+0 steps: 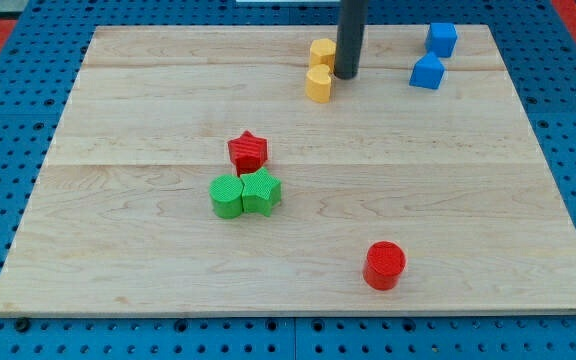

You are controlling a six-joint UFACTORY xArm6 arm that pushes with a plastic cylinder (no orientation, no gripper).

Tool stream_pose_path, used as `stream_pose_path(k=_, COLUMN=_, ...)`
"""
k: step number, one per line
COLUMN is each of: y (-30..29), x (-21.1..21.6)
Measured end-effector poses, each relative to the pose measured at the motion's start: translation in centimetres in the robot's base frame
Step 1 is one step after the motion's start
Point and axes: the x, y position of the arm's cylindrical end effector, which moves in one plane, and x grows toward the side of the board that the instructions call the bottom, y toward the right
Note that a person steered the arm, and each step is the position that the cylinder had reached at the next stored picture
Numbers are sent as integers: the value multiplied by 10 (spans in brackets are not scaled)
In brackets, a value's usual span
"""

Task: Slide the green star along with green circle towards bottom left

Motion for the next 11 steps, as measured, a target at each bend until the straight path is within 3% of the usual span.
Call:
stream_pose_path(k=1, y=42, x=59)
stream_pose_path(k=2, y=41, x=79)
stream_pose_path(k=3, y=-20, x=29)
stream_pose_path(k=4, y=27, x=55)
stream_pose_path(k=5, y=123, x=112)
stream_pose_path(k=6, y=172, x=236)
stream_pose_path(k=7, y=156, x=338)
stream_pose_path(k=8, y=64, x=332)
stream_pose_path(k=9, y=-36, x=284)
stream_pose_path(k=10, y=-68, x=221)
stream_pose_path(k=11, y=-54, x=195)
